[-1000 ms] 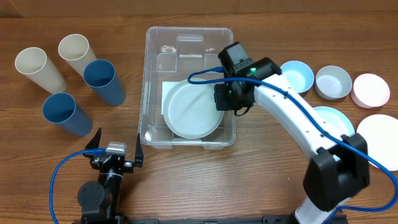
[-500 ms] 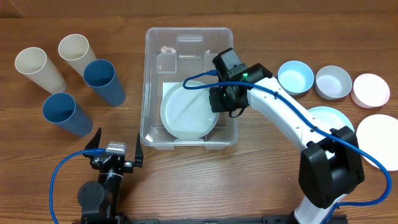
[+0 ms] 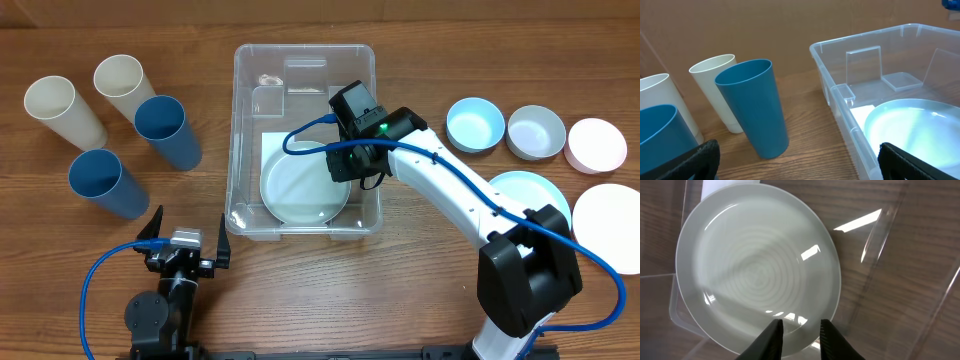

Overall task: Pack container
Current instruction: 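Release the plate and withdraw the right gripper to the right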

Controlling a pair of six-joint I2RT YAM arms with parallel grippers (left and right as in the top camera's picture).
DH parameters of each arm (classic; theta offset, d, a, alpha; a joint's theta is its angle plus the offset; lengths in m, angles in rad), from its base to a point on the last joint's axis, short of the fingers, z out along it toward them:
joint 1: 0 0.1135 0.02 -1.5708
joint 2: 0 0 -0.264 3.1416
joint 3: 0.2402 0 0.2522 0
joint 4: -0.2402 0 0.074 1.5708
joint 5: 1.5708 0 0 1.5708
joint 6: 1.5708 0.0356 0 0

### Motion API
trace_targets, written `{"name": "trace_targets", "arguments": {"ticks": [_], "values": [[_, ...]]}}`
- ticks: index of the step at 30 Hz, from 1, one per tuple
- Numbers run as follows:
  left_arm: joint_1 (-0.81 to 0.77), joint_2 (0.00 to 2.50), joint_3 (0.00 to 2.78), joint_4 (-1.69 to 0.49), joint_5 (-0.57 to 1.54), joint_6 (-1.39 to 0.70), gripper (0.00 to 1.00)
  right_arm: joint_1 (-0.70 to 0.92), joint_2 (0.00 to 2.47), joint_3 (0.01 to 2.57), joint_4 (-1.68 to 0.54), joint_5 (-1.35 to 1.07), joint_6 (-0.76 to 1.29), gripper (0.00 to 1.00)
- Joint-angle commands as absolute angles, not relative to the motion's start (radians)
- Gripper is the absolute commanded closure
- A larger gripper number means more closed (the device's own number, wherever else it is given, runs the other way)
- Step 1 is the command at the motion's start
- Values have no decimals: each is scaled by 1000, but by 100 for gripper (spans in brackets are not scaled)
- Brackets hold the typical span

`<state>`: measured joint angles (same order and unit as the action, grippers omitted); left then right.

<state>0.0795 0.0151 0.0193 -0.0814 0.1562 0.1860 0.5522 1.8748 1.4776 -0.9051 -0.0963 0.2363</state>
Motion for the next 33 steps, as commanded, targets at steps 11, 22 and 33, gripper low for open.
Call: {"name": "trace_targets", "arguments": {"ticks": [11,22,33], "values": [[86,6,14,-81,154,176,0,498,1874,1998,-1383,-37,266,46],[86,6,14,-81,154,176,0,-33,1874,2083,-1604,-1,398,39],[86,6,14,-81,154,176,0,-486,1794,1699,-1546,-44,429,39]]}}
